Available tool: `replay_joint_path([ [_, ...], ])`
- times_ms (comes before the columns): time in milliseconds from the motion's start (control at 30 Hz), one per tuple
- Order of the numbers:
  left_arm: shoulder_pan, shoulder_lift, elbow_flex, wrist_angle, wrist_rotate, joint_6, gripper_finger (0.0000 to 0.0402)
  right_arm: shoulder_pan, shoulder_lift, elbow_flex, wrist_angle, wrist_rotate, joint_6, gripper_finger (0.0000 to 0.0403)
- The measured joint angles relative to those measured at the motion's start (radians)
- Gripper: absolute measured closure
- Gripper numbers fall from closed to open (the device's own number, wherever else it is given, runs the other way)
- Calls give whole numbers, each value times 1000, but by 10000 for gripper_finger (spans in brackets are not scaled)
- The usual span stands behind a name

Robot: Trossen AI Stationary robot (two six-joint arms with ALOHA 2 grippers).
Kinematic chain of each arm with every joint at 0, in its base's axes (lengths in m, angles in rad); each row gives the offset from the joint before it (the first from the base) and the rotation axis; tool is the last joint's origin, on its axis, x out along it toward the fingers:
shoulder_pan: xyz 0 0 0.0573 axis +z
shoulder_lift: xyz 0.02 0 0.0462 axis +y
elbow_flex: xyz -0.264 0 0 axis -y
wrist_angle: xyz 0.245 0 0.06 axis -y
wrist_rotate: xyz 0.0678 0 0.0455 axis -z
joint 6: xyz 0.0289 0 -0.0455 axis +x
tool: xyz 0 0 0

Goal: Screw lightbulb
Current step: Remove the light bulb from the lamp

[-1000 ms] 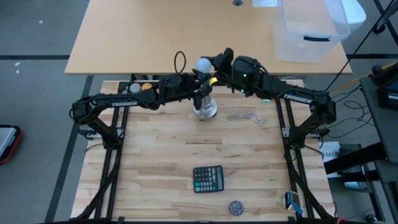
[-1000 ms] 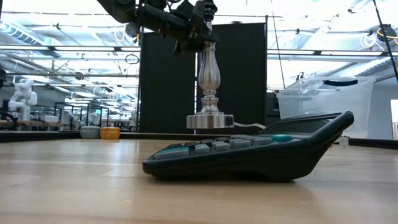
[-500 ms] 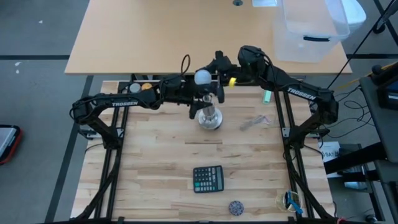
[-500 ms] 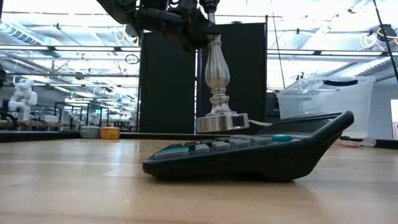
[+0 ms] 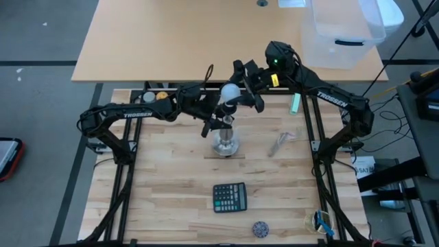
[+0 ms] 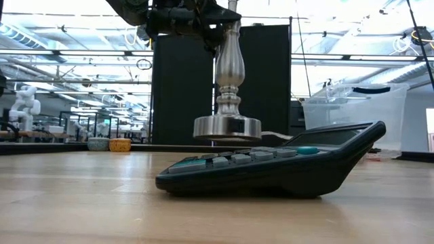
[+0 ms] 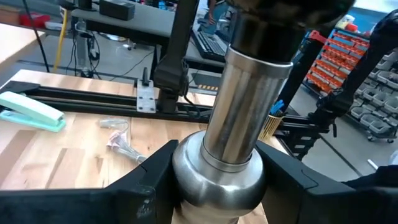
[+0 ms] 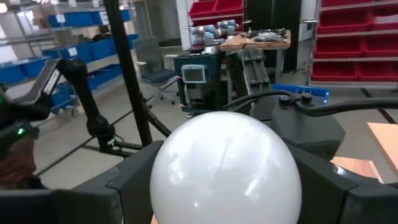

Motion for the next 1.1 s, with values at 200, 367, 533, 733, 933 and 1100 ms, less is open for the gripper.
replay_joint_path([
  [200, 1, -2, 1, 10, -22, 1, 228, 22, 2, -2, 100, 113, 72, 106],
  [367, -1, -3, 3, -9, -33, 0, 228, 39, -1, 19, 144, 160, 80, 75],
  [533, -1, -3, 3, -45, -79, 1, 228, 39, -2, 50, 152, 160, 109, 46],
  [733, -1, -3, 3, -68, -190, -3, 228, 38, -16, 194, 7, 282, 20, 42],
  [933, 0, -3, 3, -63, -421, -29, 228, 46, -15, 287, -178, 514, -95, 49],
  [1100, 4, -3, 2, -36, -586, -57, 228, 47, -4, 288, -198, 541, -37, 49],
])
